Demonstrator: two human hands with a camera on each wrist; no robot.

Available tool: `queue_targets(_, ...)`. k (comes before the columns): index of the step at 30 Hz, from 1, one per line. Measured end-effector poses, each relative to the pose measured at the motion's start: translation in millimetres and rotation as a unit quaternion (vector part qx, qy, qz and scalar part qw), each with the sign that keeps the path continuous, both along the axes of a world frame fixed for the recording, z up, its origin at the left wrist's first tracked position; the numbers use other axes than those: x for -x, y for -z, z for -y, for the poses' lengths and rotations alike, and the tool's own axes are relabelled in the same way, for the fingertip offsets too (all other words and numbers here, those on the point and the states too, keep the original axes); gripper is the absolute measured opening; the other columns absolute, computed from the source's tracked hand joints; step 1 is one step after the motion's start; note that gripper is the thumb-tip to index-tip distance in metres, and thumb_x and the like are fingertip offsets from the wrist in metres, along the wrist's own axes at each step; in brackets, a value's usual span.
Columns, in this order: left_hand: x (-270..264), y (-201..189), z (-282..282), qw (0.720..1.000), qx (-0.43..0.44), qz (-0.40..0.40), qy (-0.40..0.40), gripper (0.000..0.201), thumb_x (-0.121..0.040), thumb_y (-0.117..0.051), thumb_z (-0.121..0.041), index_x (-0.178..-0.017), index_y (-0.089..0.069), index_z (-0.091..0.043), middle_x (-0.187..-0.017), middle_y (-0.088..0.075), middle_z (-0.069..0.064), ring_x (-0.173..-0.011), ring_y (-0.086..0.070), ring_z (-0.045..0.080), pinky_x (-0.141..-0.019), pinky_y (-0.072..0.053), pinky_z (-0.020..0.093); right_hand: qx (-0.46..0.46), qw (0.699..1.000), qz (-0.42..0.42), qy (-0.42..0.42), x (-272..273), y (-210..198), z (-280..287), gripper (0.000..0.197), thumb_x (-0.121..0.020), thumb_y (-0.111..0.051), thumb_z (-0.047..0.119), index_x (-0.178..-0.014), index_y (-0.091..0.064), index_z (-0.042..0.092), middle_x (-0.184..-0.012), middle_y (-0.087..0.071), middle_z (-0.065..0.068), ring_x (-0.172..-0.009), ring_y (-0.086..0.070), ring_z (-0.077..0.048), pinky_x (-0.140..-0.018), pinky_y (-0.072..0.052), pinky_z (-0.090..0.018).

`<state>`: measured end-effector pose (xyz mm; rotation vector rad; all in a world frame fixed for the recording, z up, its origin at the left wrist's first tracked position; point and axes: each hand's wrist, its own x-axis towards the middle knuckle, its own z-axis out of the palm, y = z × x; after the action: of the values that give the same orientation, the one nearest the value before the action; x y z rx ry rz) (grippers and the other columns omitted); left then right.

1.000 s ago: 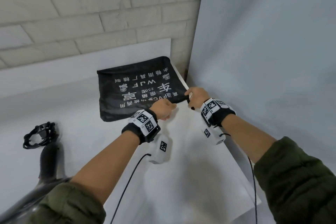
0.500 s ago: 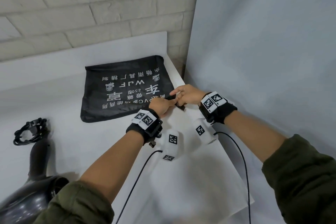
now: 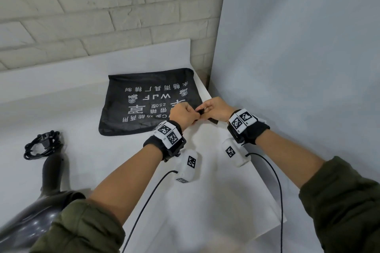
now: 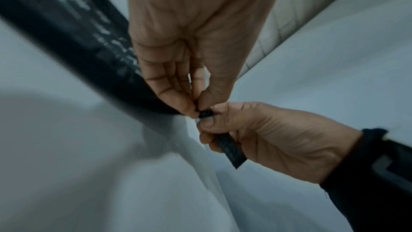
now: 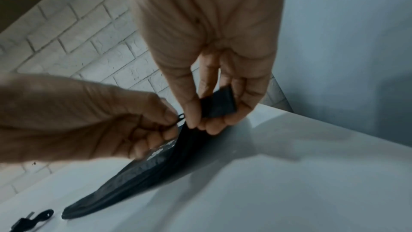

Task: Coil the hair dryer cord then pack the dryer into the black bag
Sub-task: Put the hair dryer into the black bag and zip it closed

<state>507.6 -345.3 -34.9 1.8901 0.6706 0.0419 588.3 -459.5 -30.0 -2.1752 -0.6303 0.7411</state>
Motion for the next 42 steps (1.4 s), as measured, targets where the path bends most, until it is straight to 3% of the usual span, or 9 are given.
queue_targets(3,8.3,-20.7,-13.5,0.986,-0.149,-0.020,0.067,0.018,-0.073,-0.058,-0.006,-0.059,-0.050,-0.014,-0.073,-0.062,0.011,-0.077,-0.060,0.027,-0.076,-0.054,0.037,0.012,0.999,0.038,0.012,2.5,1.3,3.3,0.034,-0.069,-0.066,-0.006,-0.100,-0.071,0.007,-0.056,-0.056,0.005,-0.044,-0.052,0.002,-0.061,-0.042,-0.013)
queue_targets(7,27.5,-38.3,-65.1,0.914,-0.359,-0.122,0.145,0.024,-0.078,-0.057,-0.011,-0.099,-0.061,0.000,-0.109,-0.064,0.019,-0.104,-0.058,0.037,-0.087,-0.048,0.039,0.019,0.997,0.075,0.020,-1.3,-5.8,6.9,0.032,-0.070,-0.065,-0.007,-0.098,-0.072,0.005,-0.050,-0.057,0.014,-0.043,-0.051,0.011,-0.051,-0.037,-0.001)
queue_targets(13,71.9,-53.6,-157.1,0.851,-0.445,-0.254,0.115,0.022,-0.081,-0.051,-0.005,-0.098,-0.059,0.005,-0.104,-0.064,0.021,-0.096,-0.060,0.039,-0.074,-0.047,0.037,0.073,0.988,0.128,0.043,-20.1,-25.4,15.2,0.034,-0.068,-0.067,-0.007,-0.100,-0.072,0.004,-0.058,-0.055,0.013,-0.064,-0.055,-0.008,-0.049,-0.037,0.001)
queue_targets(18,94.2,-51.4,-189.0,0.871,-0.393,-0.271,0.113,0.022,-0.077,-0.055,-0.002,-0.096,-0.064,0.003,-0.105,-0.067,0.017,-0.099,-0.061,0.033,-0.084,-0.052,0.036,0.100,0.988,0.110,0.040,-16.2,-24.0,14.4,0.031,-0.068,-0.070,-0.004,-0.098,-0.072,0.004,-0.035,-0.054,0.022,-0.054,-0.053,-0.002,-0.047,-0.038,0.000)
queue_targets(24,85.7,-26.9,-153.4,0.904,-0.301,-0.229,0.199,0.051,-0.074,-0.073,-0.029,-0.117,-0.055,-0.008,-0.121,-0.056,0.010,-0.113,-0.052,0.028,-0.091,-0.039,0.028,0.103,0.984,0.139,0.034,4.5,-18.6,3.2,0.024,-0.069,-0.077,0.008,-0.089,-0.071,-0.003,-0.056,-0.052,0.009,-0.046,-0.051,-0.003,-0.049,-0.040,-0.005)
queue_targets(31,67.7,-15.1,-125.3,0.839,-0.392,-0.237,0.293,0.041,-0.078,-0.067,-0.030,-0.107,-0.060,-0.002,-0.114,-0.063,0.015,-0.107,-0.057,0.030,-0.085,-0.043,0.031,0.073,0.972,0.214,0.061,13.3,-15.0,7.7,0.023,-0.078,-0.071,0.016,-0.082,-0.068,-0.006,-0.058,-0.044,0.011,-0.064,-0.048,-0.016,-0.066,-0.038,-0.025)
queue_targets(36,68.0,-18.6,-124.1,0.809,-0.434,-0.245,0.312,0.031,-0.084,-0.056,-0.025,-0.102,-0.064,-0.001,-0.109,-0.065,0.013,-0.103,-0.060,0.031,-0.084,-0.046,0.032,0.061,0.959,0.268,0.071,15.1,-10.4,10.7,0.017,-0.081,-0.066,0.014,-0.080,-0.069,-0.003,-0.084,-0.053,-0.010,-0.083,-0.051,-0.022,-0.076,-0.039,-0.028)
queue_targets(39,69.7,-16.9,-130.9,0.842,-0.406,-0.209,0.286,0.008,-0.078,-0.057,-0.017,-0.074,-0.058,-0.011,-0.091,-0.062,0.009,-0.093,-0.059,0.030,-0.071,-0.043,0.029,-0.008,0.959,0.269,0.087,20.2,-10.0,8.8,0.006,-0.080,-0.059,-0.001,-0.084,-0.064,0.000,-0.086,-0.062,-0.018,-0.076,-0.057,-0.027,-0.077,-0.048,-0.035)
queue_targets(42,69.5,-16.9,-137.6,0.891,-0.349,-0.162,0.241,0.025,-0.075,-0.058,-0.011,-0.060,-0.042,-0.023,-0.083,-0.056,0.003,-0.083,-0.055,0.027,-0.071,-0.040,0.027,-0.046,0.954,0.286,0.077,24.4,-13.8,9.6,0.021,-0.077,-0.045,-0.012,-0.077,-0.060,0.003,-0.074,-0.056,-0.010,-0.067,-0.049,-0.023,-0.066,-0.042,-0.030)
